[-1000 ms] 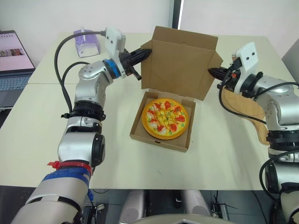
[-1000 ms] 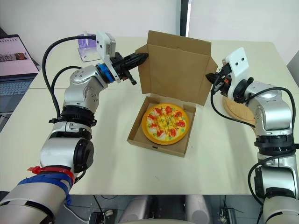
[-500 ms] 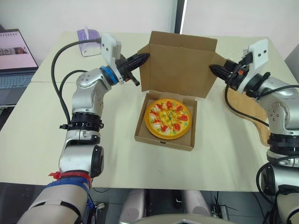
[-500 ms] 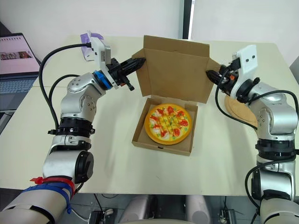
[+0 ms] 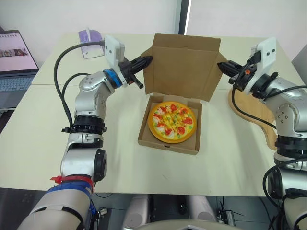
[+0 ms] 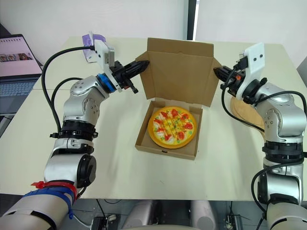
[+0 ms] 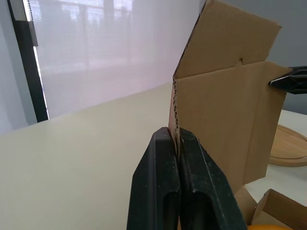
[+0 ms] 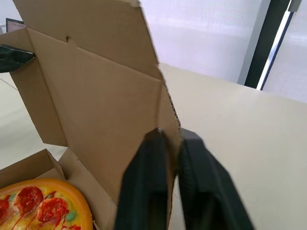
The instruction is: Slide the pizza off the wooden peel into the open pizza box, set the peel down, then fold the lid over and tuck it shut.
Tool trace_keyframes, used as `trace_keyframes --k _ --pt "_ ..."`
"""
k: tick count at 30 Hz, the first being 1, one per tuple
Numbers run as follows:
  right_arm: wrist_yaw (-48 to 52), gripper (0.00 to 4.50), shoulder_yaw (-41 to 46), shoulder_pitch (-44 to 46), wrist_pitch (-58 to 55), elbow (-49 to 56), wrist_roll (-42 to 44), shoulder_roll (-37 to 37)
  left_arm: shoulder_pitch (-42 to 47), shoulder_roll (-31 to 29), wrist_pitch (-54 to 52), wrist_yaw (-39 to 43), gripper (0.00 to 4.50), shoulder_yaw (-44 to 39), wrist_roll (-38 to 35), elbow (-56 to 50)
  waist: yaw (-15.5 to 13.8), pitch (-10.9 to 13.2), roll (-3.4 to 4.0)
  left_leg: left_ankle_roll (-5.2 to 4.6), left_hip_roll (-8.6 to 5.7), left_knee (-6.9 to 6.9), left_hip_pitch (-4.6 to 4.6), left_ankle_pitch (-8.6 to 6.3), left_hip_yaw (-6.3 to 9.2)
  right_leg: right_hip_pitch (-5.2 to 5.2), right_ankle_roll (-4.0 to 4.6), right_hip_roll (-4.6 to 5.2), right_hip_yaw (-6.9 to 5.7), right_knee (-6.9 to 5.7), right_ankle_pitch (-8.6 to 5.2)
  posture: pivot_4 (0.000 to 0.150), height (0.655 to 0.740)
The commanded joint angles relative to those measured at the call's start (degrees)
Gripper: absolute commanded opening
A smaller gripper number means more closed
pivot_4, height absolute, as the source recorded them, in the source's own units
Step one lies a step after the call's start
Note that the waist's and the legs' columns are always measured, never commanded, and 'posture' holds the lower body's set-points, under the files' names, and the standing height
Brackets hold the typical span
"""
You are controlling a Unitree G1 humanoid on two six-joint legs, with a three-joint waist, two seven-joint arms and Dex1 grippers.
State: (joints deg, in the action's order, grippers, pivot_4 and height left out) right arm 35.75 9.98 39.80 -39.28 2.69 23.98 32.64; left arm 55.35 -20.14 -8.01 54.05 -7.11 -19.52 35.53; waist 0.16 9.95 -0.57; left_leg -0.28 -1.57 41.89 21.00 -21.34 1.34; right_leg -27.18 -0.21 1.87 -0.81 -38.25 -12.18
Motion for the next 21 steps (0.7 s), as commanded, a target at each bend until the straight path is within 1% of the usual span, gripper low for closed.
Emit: trace_keyframes --k 1,4,7,12,19,21 --pt "-1.53 0.02 1.00 0.13 0.24 3.75 0.08 0.91 0.24 -0.45 -1.46 -0.89 0.00 -1.22 -1.99 -5.52 0.00 0.00 0.00 0.00 0.00 0.00 0.00 0.00 0.00 0.00 0.00 0.00 0.00 0.00 0.00 0.150 0.7251" --pt "-2.78 0.02 0.34 0.72 1.25 3.58 -0.92 0.45 0.17 -0.38 -2.37 -2.11 0.00 -1.30 -2.16 -6.77 -0.01 0.00 0.00 0.00 0.00 0.00 0.00 0.00 0.00 0.00 0.00 0.00 0.02 0.00 0.00 0.150 0.7251" --pt "-2.85 0.02 -1.49 2.69 4.15 0.47 -3.02 0.18 1.21 -0.25 0.59 -3.36 0.00 -0.24 0.30 -4.51 0.00 0.00 0.00 0.00 0.00 0.01 -0.02 0.00 -0.02 0.00 0.00 0.00 0.03 -0.04 0.00 0.150 0.7251" --pt "-0.80 0.02 -5.17 7.29 10.89 -8.76 -7.35 0.23 2.51 0.82 3.87 -5.36 0.00 0.37 2.29 -0.91 0.10 0.00 0.00 0.00 -0.01 0.04 -0.05 0.00 -0.06 0.00 0.00 0.00 0.05 -0.09 0.00 0.150 0.7251" --pt "1.71 0.02 -9.48 17.09 24.86 -26.58 -14.10 -0.70 5.31 1.83 10.18 -9.90 0.00 -0.13 4.94 5.69 0.26 0.00 0.00 -0.01 -0.02 0.06 -0.06 0.00 -0.09 -0.02 0.00 0.01 0.07 -0.16 0.00 0.150 0.7251" --pt "2.26 0.02 -10.22 20.13 28.41 -31.67 -15.64 -1.44 7.35 2.18 12.37 -10.87 0.00 -0.20 5.61 9.24 0.29 0.00 0.00 0.00 -0.02 0.06 -0.05 0.01 -0.10 -0.04 0.00 0.02 0.08 -0.19 0.00 0.150 0.7251"
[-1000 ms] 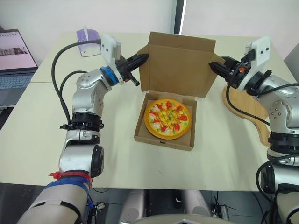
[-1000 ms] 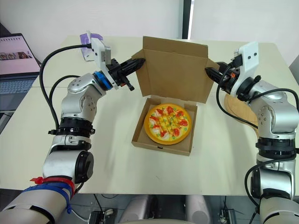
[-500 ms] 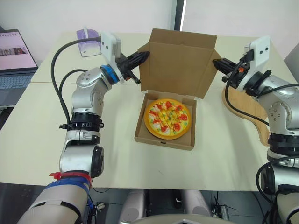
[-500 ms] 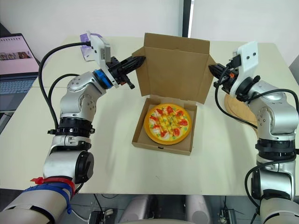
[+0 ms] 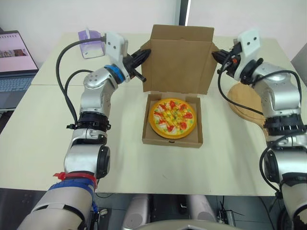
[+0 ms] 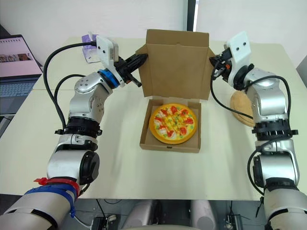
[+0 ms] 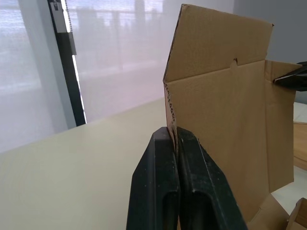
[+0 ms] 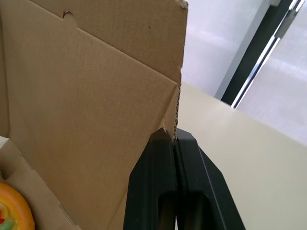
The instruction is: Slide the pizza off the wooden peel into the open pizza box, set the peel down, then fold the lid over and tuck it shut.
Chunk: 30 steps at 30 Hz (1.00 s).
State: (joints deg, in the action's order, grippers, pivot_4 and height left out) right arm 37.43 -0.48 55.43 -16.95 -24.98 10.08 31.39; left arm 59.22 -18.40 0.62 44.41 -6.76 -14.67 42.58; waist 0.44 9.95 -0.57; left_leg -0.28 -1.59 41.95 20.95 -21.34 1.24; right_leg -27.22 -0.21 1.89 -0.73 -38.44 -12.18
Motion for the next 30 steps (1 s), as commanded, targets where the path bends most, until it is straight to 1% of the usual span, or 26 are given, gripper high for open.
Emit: trace_keyframes --k 1,3,6,8,11,15,18,22,30 --pt "0.81 0.02 0.07 5.51 7.44 -5.84 -2.23 -0.43 4.24 0.53 4.66 -1.45 0.00 -0.53 1.06 3.64 0.01 0.00 0.00 0.00 0.00 0.00 0.00 0.00 0.00 0.00 0.00 0.00 -0.01 0.00 0.00 0.150 0.7251" --pt "1.18 0.02 -0.17 7.29 9.68 -9.06 -3.11 -0.84 6.33 0.82 6.08 -1.75 0.00 -0.55 1.56 7.22 0.01 0.00 0.00 0.00 0.00 0.01 0.01 0.00 0.00 -0.01 0.00 0.01 -0.01 -0.02 0.00 0.150 0.7251" --pt "1.74 0.02 0.11 8.26 10.97 -10.93 -3.49 -1.23 8.27 1.21 7.75 -1.27 0.00 -0.48 1.96 10.64 0.05 0.00 0.00 0.00 -0.01 0.00 0.01 0.00 0.00 -0.01 0.00 0.02 -0.01 -0.11 0.00 0.150 0.7251" --pt "1.18 0.02 1.13 6.62 8.35 -7.39 -2.48 -1.43 8.79 1.82 7.68 -0.95 0.00 -0.55 1.62 10.91 0.08 0.00 0.00 0.00 -0.01 0.00 0.02 0.00 0.01 -0.02 0.00 0.02 -0.01 -0.12 0.00 0.150 0.7251" --pt "-2.25 0.02 3.60 2.87 2.06 0.72 -0.58 -2.16 7.81 2.82 5.26 -2.01 0.00 -1.29 0.25 8.12 0.01 0.00 0.00 0.00 0.00 0.00 0.05 0.00 0.04 -0.04 0.00 0.03 -0.02 -0.19 0.00 0.150 0.7251" --pt "-7.34 0.02 5.88 -2.92 -5.19 13.04 0.49 -3.69 5.39 4.68 0.96 -6.73 0.00 -2.15 -0.68 1.29 -0.01 0.00 0.00 0.00 0.00 0.04 0.10 0.00 0.03 -0.12 0.00 0.05 0.01 -0.31 0.00 0.150 0.7251" --pt "-10.22 0.02 6.44 -6.49 -9.13 20.59 0.69 -4.94 2.43 6.23 -2.84 -10.22 0.00 -1.68 -0.89 -6.24 -0.08 0.00 0.00 0.00 0.00 0.03 0.11 0.00 0.03 -0.13 0.00 0.04 0.02 -0.35 0.00 0.150 0.7251" --pt "-13.80 0.02 6.96 -8.95 -13.70 27.34 1.01 -7.01 -1.82 7.86 -6.84 -14.32 0.00 -0.72 -0.71 -15.59 -0.10 0.00 0.00 0.01 0.00 0.03 0.09 0.00 0.01 -0.13 0.00 0.04 0.04 -0.37 0.00 0.150 0.7251" --pt "-19.52 0.02 8.64 -11.72 -22.64 37.29 3.51 -11.15 -10.54 11.87 -12.22 -22.40 0.00 1.17 -0.29 -32.23 -0.27 -0.01 0.01 0.01 -0.02 0.05 0.09 0.00 0.01 -0.12 0.00 0.05 0.07 -0.29 0.00 0.150 0.7251"
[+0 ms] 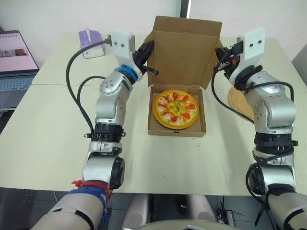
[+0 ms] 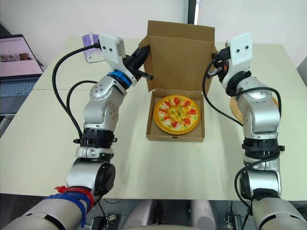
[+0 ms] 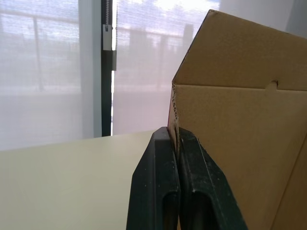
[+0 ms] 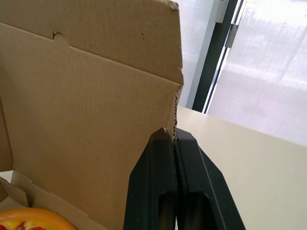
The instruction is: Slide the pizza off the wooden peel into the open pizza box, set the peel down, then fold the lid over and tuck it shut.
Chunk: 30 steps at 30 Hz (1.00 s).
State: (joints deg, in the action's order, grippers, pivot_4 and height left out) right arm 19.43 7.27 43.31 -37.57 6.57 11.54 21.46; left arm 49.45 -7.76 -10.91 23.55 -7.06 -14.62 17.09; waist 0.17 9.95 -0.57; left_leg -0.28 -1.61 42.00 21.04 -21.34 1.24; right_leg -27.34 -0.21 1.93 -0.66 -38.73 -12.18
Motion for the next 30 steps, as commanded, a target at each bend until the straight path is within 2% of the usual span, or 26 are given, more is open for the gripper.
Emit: trace_keyframes --k 1,12,30 --pt "-2.18 0.02 0.90 0.09 -3.12 7.04 2.40 -1.83 -1.53 1.38 -0.55 -1.88 0.00 1.77 -0.16 -7.97 0.01 0.00 0.00 0.00 0.00 0.00 -0.01 0.00 0.00 0.00 0.00 0.00 0.00 0.09 0.00 0.150 0.7251" --pt "-5.14 0.02 1.12 -3.62 -11.45 15.00 6.01 -5.28 -7.16 3.51 -1.95 -5.48 0.00 3.68 0.55 -14.86 -0.06 -0.01 0.00 0.00 0.00 0.00 -0.06 0.00 -0.02 0.04 0.00 -0.01 0.01 0.12 0.00 0.150 0.7251" --pt "-6.48 0.02 2.89 -7.26 -17.26 19.22 10.32 -7.23 -15.46 6.45 -3.89 -9.45 0.00 8.90 3.59 -23.84 -0.12 -0.09 -0.02 -0.01 -0.01 0.00 -0.17 0.00 0.00 0.18 0.00 -0.01 0.00 0.10 0.00 0.150 0.7251"
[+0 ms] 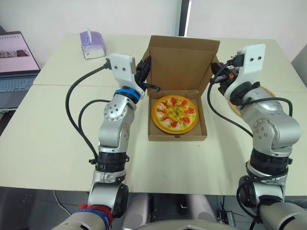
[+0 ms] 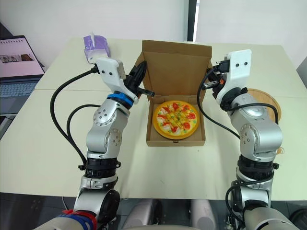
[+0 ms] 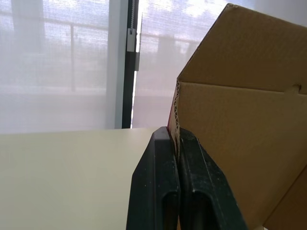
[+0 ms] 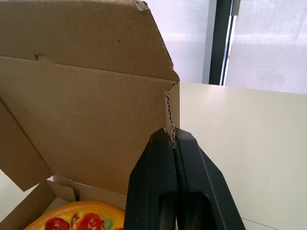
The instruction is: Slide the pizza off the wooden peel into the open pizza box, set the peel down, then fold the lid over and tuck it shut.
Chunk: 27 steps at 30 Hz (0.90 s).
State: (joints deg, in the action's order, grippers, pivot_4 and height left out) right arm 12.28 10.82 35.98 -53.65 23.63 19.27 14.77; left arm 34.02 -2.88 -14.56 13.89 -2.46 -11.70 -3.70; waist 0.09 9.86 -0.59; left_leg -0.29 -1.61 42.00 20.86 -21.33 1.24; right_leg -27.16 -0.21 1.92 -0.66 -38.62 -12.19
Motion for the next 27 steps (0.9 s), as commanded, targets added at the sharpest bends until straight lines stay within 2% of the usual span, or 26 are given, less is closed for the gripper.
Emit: trace_keyframes --k 1,16,27 --pt "0.67 0.02 -0.57 0.11 -1.42 2.22 2.75 -0.52 -0.27 1.76 -0.35 0.01 0.00 4.58 0.92 -3.39 -0.07 -0.02 -0.02 0.00 0.00 0.00 0.00 0.00 0.01 0.01 0.00 0.00 0.00 0.00 0.00 0.150 0.7251" --pt "0.69 0.02 1.00 1.01 -5.07 2.93 5.07 -0.32 -7.41 2.66 -2.68 -0.89 0.00 6.98 2.50 -10.57 -0.13 -0.41 -0.07 -0.03 0.00 0.00 -0.04 0.00 0.03 0.07 0.00 0.00 -0.01 0.01 0.00 0.150 0.7251" --pt "1.33 0.02 1.12 3.45 -5.85 0.92 5.52 0.03 -1.16 6.99 -1.86 -6.43 0.00 5.82 4.31 -4.62 -0.15 -0.41 -0.07 -0.07 -0.02 -0.01 -0.04 0.01 0.03 0.08 0.00 0.00 -0.01 0.02 0.00 0.150 0.7251"
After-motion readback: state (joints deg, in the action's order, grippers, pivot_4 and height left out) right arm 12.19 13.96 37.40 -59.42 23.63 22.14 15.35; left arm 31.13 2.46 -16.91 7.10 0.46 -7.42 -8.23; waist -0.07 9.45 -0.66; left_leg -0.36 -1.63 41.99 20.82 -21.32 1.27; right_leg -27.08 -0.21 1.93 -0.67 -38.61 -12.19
